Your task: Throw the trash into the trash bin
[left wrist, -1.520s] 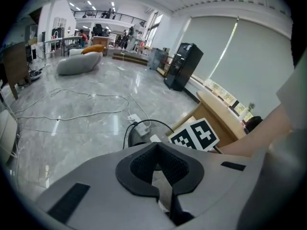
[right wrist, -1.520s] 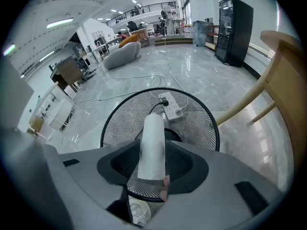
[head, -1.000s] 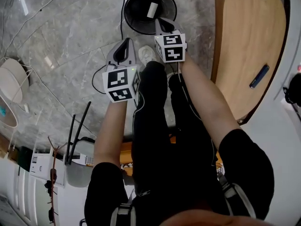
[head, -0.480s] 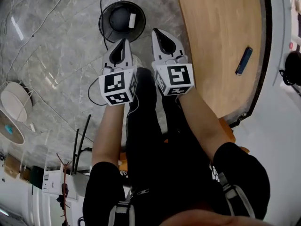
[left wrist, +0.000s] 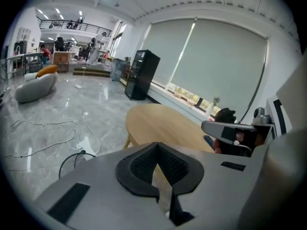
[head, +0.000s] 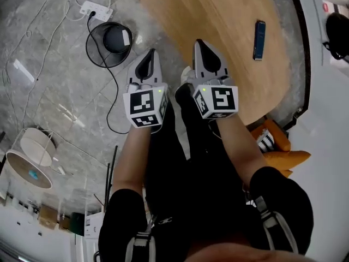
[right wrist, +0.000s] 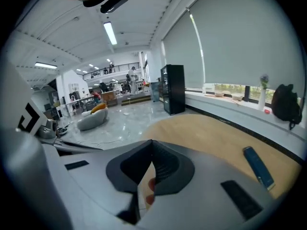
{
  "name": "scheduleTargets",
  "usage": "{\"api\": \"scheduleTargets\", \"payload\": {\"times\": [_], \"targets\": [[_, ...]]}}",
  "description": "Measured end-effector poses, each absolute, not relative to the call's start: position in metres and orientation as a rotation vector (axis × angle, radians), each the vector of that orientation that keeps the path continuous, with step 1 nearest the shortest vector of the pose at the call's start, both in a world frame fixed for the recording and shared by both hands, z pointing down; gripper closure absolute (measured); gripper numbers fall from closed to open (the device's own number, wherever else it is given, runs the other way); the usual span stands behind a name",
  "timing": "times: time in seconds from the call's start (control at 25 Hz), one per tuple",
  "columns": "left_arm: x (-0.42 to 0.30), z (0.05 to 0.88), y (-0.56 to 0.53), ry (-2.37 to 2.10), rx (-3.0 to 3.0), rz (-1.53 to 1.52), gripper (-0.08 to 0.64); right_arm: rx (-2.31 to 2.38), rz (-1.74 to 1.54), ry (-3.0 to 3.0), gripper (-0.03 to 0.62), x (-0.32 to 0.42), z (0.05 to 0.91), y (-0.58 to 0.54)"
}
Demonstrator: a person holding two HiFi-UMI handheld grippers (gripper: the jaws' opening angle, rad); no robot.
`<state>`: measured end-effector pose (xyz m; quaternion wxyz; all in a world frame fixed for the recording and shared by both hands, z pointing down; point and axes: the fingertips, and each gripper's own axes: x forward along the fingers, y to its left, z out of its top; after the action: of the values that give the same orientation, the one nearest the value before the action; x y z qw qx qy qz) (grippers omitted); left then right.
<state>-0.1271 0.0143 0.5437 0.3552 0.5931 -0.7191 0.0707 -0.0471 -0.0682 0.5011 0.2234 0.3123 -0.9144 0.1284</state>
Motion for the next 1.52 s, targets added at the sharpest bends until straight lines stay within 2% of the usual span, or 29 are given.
{"api": "scheduleTargets", "payload": {"times": [0.56,0.96,1.08,1.2,1.52], "targets": [[0.063,0.497,-0.115,-1.640,1.883,0.340,0.548,1.320,0.444,-2.397,0.580,0.165,0.473,-0.161],[0.136,0.509,-0.149,-1.563,1.906,0.403,0.548,1.266,0.498,-2.361,0.578,0.231,0.504,-0.192],[0.145,0.515,-0.156,-1.547,1.903,0.412,0.548,1.173,0.582,-2.338,0.445,0.233,0.530,-0.202],[0.149,0.520,-0.162,-1.540,1.898,0.423,0.548,1.113,0.585,-2.268,0.416,0.238,0.557,-0.212],[0.140,0.530,-0.166,-1.561,1.871,0.460,0.548,0.928,0.548,-2.097,0.393,0.242,0.613,-0.234]]}}
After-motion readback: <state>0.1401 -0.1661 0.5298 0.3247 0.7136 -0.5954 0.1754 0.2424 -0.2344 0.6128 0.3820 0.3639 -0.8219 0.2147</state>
